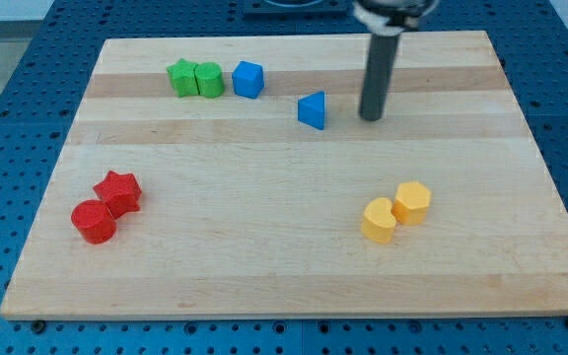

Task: Push the blue triangle left a bit

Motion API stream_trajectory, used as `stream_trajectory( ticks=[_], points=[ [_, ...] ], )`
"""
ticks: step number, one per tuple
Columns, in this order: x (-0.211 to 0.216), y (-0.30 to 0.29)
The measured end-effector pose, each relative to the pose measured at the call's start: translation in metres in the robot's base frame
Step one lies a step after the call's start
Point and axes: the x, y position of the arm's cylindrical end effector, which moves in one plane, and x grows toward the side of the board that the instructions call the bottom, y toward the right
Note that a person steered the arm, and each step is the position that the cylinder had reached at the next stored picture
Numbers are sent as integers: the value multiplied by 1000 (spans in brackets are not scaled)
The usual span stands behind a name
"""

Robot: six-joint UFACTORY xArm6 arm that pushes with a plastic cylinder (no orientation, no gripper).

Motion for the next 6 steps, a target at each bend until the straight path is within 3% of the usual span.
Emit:
stream_trajectory(
  ticks=[2,3,4,5,6],
  points=[
    [8,-124],
    [14,-97],
    [16,-31],
    [-11,3],
    [-23,-22]
  ],
)
